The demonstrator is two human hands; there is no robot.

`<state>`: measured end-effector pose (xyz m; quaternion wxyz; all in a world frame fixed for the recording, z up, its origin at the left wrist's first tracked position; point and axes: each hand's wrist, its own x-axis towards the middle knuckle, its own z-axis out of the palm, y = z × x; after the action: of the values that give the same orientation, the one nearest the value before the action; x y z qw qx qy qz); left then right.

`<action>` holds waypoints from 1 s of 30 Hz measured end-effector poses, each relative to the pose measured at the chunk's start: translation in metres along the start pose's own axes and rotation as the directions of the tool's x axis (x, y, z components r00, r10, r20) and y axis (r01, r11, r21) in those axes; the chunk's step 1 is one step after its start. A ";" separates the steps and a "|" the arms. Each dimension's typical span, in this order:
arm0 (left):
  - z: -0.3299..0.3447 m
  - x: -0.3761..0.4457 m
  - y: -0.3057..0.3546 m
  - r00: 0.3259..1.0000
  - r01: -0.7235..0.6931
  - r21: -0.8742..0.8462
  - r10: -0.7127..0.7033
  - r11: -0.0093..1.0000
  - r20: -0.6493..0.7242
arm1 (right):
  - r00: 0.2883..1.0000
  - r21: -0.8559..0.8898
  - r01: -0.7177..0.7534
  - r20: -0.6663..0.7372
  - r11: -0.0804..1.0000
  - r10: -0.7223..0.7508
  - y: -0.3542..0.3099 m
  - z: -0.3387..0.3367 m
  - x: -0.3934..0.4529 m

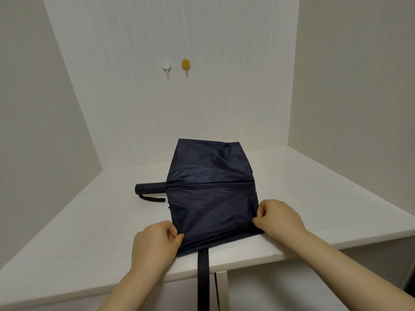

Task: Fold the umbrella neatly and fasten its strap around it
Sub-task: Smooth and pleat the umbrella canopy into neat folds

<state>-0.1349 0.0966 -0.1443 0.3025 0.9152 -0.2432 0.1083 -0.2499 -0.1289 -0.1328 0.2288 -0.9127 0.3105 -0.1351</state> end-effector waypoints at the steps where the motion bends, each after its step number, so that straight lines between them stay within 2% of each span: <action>1: 0.000 0.000 0.000 1.000 -0.026 0.044 0.027 0.999 -0.007 | 0.999 -0.053 0.033 -0.021 0.998 -0.034 -0.001 0.000 -0.002; 4: 0.004 0.004 -0.002 0.986 -0.158 0.128 0.164 0.979 -0.036 | 0.972 -0.162 0.195 -0.101 0.967 -0.213 0.000 0.002 -0.005; 5: 0.006 0.006 -0.005 0.972 -0.226 0.137 0.233 0.964 -0.040 | 0.938 -0.181 0.292 -0.140 0.939 -0.318 0.001 0.005 -0.004; 7: 0.010 0.009 -0.010 0.917 -0.391 0.129 0.397 0.911 -0.029 | 0.808 -0.252 0.512 -0.184 0.821 -0.560 0.007 0.011 0.000; 9: 0.013 0.014 -0.014 0.834 -0.548 0.133 0.552 0.826 0.008 | 0.727 -0.294 0.620 -0.136 0.728 -0.674 0.010 0.011 0.003; 11: 0.015 0.019 -0.016 0.772 -0.635 0.139 0.632 0.760 0.073 | 0.697 -0.279 0.678 -0.048 0.680 -0.715 0.011 0.011 0.006; 13: 0.018 0.023 -0.019 0.743 -0.666 0.091 0.647 0.741 0.170 | 0.718 -0.202 0.681 -0.005 0.704 -0.696 0.012 0.008 0.006; 16: 0.017 0.026 -0.025 0.767 -0.595 -0.039 0.582 0.803 0.269 | 0.816 -0.178 0.578 0.089 0.797 -0.572 0.020 0.002 0.008; 18: 0.017 0.025 -0.029 0.774 -0.540 -0.106 0.542 0.835 0.328 | 0.852 -0.155 0.521 0.143 0.839 -0.503 0.025 -0.003 0.009; 21: 0.016 0.024 -0.029 0.798 -0.455 -0.192 0.494 0.870 0.346 | 0.891 -0.043 0.419 0.213 0.907 -0.402 0.030 -0.010 0.012; 25: 0.015 0.025 -0.026 0.796 -0.405 -0.268 0.481 0.874 0.367 | 0.936 0.097 0.269 0.209 0.958 -0.283 0.029 -0.019 0.016; 27: 0.016 0.026 -0.028 0.792 -0.401 -0.276 0.482 0.874 0.375 | 0.952 0.091 0.216 0.200 0.972 -0.231 0.022 -0.021 0.020; 30: 0.019 0.026 -0.031 0.795 -0.397 -0.286 0.483 0.872 0.367 | 0.983 0.062 0.167 0.064 0.984 -0.171 0.004 -0.025 0.031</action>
<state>-0.0957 0.0966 -0.1653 0.2958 0.7998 -0.5198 -0.0516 -0.2375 -0.1596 -0.1103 0.2525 -0.9331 0.2197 -0.1312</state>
